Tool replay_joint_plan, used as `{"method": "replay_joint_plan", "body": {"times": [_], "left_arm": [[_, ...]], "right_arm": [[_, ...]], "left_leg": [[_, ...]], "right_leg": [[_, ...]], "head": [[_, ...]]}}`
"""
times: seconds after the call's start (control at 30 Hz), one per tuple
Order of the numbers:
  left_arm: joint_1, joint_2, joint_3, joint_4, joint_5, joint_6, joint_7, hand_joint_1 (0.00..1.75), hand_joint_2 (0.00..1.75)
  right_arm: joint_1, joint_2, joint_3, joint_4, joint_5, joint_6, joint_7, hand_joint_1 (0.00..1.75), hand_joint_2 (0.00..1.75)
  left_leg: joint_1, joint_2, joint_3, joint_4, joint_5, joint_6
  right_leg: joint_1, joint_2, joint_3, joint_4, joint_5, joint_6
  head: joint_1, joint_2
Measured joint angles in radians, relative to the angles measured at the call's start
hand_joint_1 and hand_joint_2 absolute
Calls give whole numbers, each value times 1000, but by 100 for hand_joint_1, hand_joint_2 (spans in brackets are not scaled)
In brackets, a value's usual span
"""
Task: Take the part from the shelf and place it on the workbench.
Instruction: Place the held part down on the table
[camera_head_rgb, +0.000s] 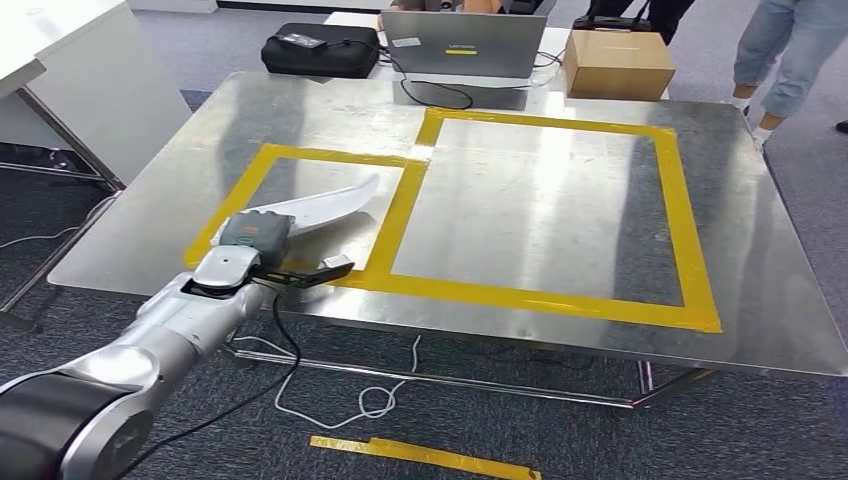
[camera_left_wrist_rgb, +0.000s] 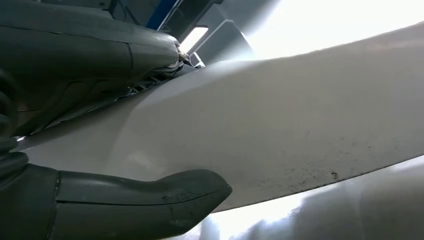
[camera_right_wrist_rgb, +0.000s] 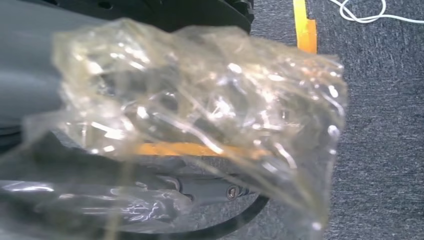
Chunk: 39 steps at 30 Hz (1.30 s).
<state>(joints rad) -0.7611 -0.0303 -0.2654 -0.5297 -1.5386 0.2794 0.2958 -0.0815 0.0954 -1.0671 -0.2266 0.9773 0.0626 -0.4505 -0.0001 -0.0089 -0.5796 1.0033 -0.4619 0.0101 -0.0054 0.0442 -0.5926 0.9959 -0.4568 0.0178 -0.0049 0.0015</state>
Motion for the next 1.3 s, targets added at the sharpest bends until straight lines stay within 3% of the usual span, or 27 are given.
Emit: {"method": "replay_joint_plan", "body": {"times": [0.13, 0.27, 0.43, 0.57, 0.9, 1.03, 1.13, 1.3], "left_arm": [[-9, 12, 0, 28, 2, -8, 9, 175, 175], [-12, 19, 2, 40, 6, -9, 3, 0, 175], [-12, 18, 4, 43, 10, -2, -19, 0, 175], [-11, 11, 14, 43, 26, 22, -48, 0, 0], [-7, -8, 45, 30, 79, 96, -135, 0, 0], [22, -14, 58, -13, 151, 145, -221, 0, 0], [98, -22, 62, -127, 251, 152, -307, 0, 0], [306, -28, 59, -429, 405, 123, -390, 0, 0]], "right_arm": [[0, 0, 4, 0, 1, 0, 0, 0, 0], [0, 0, 5, 0, 1, 0, -1, 0, 0], [0, 0, 5, 0, 0, 0, -6, 0, 0], [0, 0, 5, 0, 0, 0, -11, 0, 0], [1, 0, 5, 0, 1, 0, -14, 0, 0], [3, 0, 5, 0, -2, -2, -19, 0, 0], [11, 0, 4, 0, -12, -6, -22, 0, 0], [33, 0, -11, 1, -29, -18, -23, 0, 0]], "left_leg": [[0, 0, 0, 0, 0, 0], [0, 0, 0, 0, 0, 0], [0, 0, 0, 0, 0, 0], [0, 0, 0, 0, 0, 0], [0, 0, 0, 0, 0, 0], [0, 0, 0, 0, 0, 0], [0, 0, 0, 0, -1, 0], [0, 0, 0, 0, -4, 0]], "right_leg": [[0, 0, 0, 0, 0, 0], [0, 0, 0, 0, 0, 0], [0, 0, 0, 0, 0, 0], [0, 0, 0, 0, 0, 0], [0, 0, 0, 0, 0, 0], [0, 0, 0, 0, 0, 0], [0, 0, 0, 0, -1, 0], [0, 1, 0, 0, -3, 0]], "head": [[0, 0], [0, 0], [0, 0], [0, 0], [0, 0], [0, 0], [0, 0], [0, 0]]}}
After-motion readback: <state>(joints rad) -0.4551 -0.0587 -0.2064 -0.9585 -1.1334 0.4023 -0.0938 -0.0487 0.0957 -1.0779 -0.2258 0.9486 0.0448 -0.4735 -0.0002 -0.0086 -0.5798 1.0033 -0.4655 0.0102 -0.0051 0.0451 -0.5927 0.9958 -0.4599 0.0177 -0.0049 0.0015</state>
